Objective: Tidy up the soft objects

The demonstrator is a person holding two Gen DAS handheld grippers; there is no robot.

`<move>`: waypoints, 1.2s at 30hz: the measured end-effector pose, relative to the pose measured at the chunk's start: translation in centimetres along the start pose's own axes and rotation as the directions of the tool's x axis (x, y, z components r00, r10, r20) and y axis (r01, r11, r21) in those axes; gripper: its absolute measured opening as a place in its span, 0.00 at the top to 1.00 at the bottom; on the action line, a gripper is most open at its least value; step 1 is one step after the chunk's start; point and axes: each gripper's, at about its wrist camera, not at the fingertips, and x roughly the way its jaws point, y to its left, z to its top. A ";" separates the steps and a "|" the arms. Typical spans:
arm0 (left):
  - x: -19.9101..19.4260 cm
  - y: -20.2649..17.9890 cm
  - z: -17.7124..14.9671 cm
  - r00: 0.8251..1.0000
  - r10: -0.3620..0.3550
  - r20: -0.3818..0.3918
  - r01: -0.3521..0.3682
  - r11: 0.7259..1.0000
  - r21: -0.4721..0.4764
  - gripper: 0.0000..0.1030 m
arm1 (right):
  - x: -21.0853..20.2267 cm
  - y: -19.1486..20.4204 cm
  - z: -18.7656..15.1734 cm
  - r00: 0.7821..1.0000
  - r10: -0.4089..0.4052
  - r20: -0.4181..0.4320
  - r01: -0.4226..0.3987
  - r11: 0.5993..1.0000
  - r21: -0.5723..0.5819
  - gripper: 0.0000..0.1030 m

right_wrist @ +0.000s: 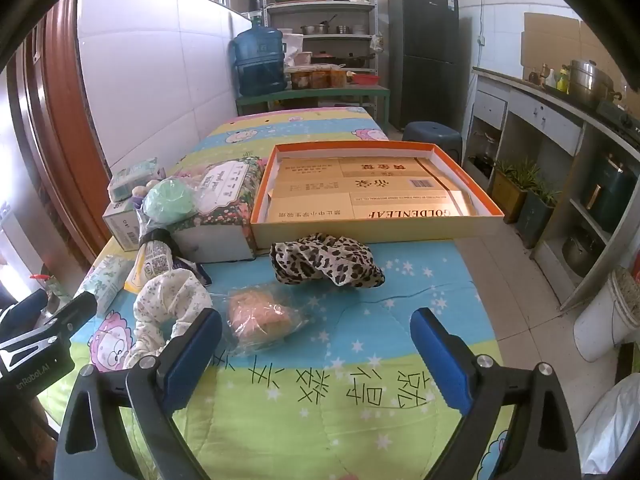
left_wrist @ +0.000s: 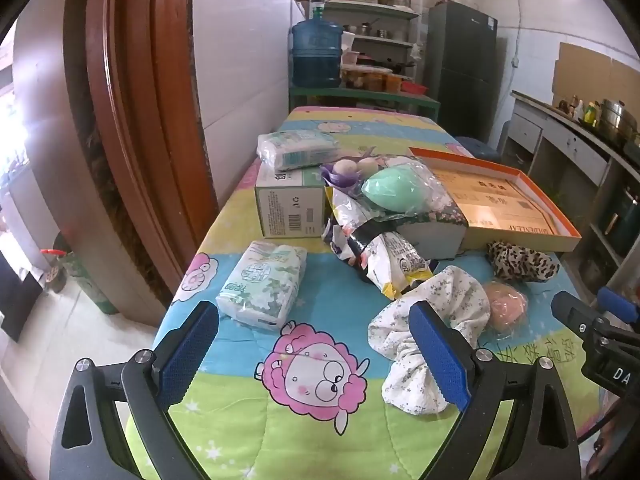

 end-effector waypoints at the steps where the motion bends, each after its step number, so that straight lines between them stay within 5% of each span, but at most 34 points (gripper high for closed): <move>1: 0.0 0.0 0.0 1.000 -0.001 -0.001 0.001 1.000 0.000 0.07 | 0.0 0.0 0.0 1.000 0.000 0.000 0.000 1.000 0.000 0.06; 36: 0.0 -0.1 0.0 1.000 -0.002 -0.002 0.002 1.000 -0.003 0.07 | -0.2 0.5 0.0 1.000 -0.002 0.002 0.002 1.000 -0.009 0.06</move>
